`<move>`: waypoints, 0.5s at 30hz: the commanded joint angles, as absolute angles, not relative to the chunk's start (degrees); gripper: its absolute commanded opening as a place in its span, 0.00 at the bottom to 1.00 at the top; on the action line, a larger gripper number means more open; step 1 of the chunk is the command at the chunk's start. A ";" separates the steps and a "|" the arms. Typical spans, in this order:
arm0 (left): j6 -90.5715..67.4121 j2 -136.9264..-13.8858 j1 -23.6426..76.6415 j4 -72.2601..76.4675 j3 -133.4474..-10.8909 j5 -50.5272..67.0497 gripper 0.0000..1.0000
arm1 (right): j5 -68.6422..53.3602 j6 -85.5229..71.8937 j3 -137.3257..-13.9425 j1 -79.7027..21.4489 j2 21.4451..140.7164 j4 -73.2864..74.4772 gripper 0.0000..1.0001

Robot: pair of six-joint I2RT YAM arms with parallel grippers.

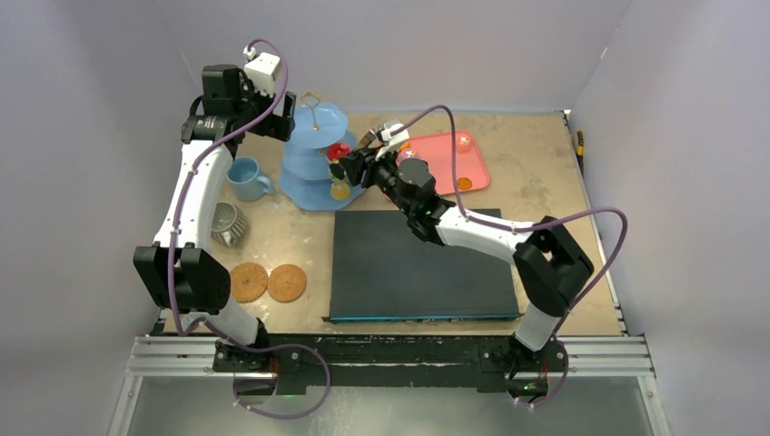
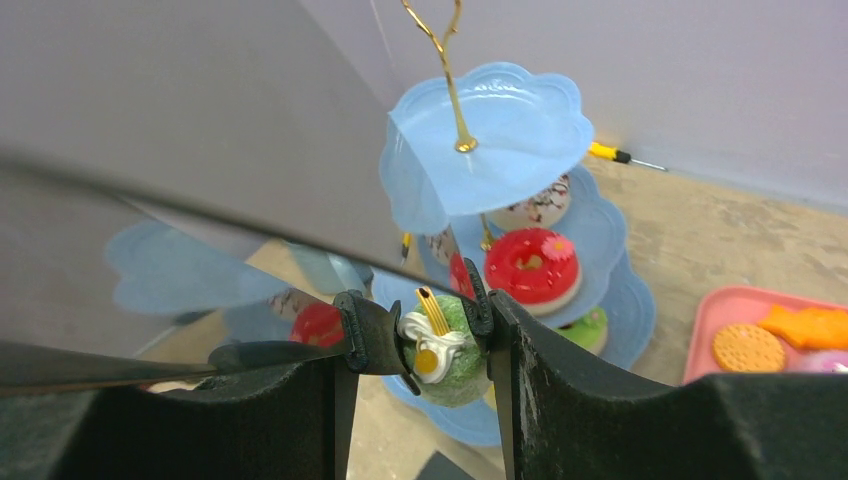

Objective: Serve the afternoon tea

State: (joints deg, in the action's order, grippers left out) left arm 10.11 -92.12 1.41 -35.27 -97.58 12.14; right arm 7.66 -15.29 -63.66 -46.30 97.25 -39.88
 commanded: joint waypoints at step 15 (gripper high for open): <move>10.89 -89.74 0.62 -33.84 -98.22 12.21 0.99 | 8.36 -18.54 -77.04 -48.21 108.96 -47.22 0.45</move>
